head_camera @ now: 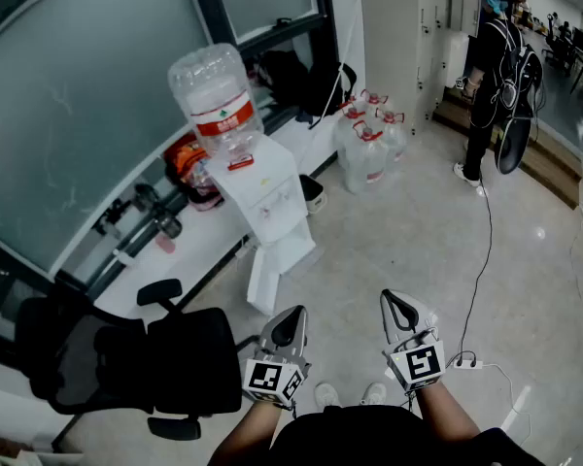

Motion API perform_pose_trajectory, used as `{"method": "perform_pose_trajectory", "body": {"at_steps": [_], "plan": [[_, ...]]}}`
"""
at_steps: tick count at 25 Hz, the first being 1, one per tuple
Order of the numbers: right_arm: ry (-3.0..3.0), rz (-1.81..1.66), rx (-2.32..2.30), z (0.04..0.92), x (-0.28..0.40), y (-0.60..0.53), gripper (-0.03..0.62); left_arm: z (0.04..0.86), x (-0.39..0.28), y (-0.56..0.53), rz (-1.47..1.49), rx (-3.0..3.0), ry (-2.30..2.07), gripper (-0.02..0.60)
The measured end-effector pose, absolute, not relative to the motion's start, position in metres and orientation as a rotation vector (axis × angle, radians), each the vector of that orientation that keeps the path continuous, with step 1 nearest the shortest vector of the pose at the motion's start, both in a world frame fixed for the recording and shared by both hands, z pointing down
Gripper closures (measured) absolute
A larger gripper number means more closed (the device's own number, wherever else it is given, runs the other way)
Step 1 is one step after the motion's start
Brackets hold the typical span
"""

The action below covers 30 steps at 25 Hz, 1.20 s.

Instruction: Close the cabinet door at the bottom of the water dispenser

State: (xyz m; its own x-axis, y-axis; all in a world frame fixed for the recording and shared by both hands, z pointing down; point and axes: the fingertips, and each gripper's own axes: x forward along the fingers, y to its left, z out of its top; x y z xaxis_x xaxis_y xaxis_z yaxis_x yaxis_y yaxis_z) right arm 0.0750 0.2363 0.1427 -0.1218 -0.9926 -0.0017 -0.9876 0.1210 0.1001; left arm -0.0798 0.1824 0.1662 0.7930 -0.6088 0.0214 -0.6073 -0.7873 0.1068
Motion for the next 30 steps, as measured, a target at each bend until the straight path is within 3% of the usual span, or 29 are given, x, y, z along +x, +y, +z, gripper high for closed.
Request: {"method": "perform_pose_trajectory", "body": {"at_steps": [30], "plan": [[-2.283,-0.112,2.036,0.152,0.055,0.164,0.591,0.19,-0.094,0.13,0.024,2.855,-0.955,0.563]]}}
